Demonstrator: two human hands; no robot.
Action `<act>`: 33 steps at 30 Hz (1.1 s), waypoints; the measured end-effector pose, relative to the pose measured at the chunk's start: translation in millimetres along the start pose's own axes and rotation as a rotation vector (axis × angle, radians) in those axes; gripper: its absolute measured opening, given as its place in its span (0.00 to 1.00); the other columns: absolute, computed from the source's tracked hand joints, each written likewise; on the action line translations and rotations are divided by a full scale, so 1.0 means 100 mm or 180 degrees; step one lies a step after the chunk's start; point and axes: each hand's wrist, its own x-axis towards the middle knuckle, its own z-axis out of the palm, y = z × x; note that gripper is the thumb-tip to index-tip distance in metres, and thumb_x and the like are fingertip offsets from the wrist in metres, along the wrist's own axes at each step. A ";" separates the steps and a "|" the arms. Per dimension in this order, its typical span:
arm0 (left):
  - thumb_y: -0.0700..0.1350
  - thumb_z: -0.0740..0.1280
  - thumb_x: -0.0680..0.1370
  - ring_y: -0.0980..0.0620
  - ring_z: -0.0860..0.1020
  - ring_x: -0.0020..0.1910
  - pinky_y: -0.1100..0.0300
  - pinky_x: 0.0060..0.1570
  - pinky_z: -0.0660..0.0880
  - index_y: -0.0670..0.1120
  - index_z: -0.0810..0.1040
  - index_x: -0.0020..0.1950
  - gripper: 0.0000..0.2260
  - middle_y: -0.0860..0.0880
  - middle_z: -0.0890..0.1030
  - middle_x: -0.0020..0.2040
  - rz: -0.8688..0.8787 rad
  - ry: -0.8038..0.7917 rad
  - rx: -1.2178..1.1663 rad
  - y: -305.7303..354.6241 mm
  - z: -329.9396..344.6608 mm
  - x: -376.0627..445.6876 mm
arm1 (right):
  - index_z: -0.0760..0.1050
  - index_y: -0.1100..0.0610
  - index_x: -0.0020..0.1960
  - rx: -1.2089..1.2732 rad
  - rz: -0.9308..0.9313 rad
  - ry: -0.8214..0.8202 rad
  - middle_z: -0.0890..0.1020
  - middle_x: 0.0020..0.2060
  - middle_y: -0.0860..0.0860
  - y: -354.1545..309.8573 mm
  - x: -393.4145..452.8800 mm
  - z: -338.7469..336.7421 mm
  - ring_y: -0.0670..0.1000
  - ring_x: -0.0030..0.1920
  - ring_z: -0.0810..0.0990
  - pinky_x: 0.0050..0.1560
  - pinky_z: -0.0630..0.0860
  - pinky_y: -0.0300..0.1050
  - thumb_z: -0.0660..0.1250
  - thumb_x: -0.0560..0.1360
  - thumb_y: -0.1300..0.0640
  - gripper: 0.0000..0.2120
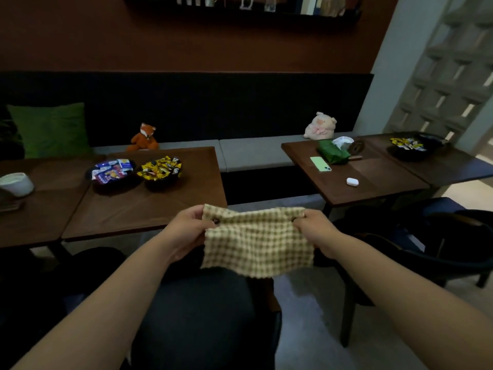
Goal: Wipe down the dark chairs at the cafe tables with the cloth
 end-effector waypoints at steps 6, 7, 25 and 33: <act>0.31 0.66 0.73 0.52 0.84 0.39 0.62 0.35 0.80 0.45 0.86 0.43 0.12 0.46 0.86 0.42 0.0982 -0.0020 -0.0290 0.48 -0.94 -0.23 | 0.84 0.57 0.51 0.1802 -0.1068 -0.0614 0.85 0.49 0.57 -0.57 -0.15 0.25 0.55 0.49 0.84 0.42 0.80 0.43 0.64 0.75 0.63 0.11; 0.29 0.66 0.73 0.55 0.84 0.40 0.64 0.36 0.79 0.43 0.85 0.42 0.12 0.48 0.86 0.43 0.1134 -0.0061 0.0059 0.52 -1.09 -0.26 | 0.84 0.57 0.48 0.1520 -0.1094 -0.0689 0.85 0.48 0.57 -0.61 -0.18 0.31 0.54 0.49 0.84 0.43 0.80 0.43 0.63 0.75 0.64 0.11; 0.42 0.67 0.72 0.53 0.80 0.37 0.65 0.33 0.75 0.50 0.80 0.42 0.03 0.51 0.83 0.36 0.0625 0.0768 0.1281 -0.09 -1.01 0.40 | 0.65 0.47 0.69 -0.0598 -0.1208 0.1348 0.75 0.41 0.44 -0.64 0.13 1.56 0.44 0.42 0.77 0.39 0.73 0.35 0.67 0.71 0.63 0.29; 0.46 0.57 0.81 0.44 0.81 0.51 0.48 0.52 0.76 0.43 0.79 0.50 0.13 0.40 0.83 0.52 -0.0251 0.0329 -0.0498 -0.30 -0.54 0.67 | 0.58 0.46 0.75 0.0809 -0.1152 0.0051 0.79 0.59 0.41 -0.17 0.43 1.92 0.40 0.59 0.77 0.60 0.74 0.39 0.62 0.77 0.67 0.32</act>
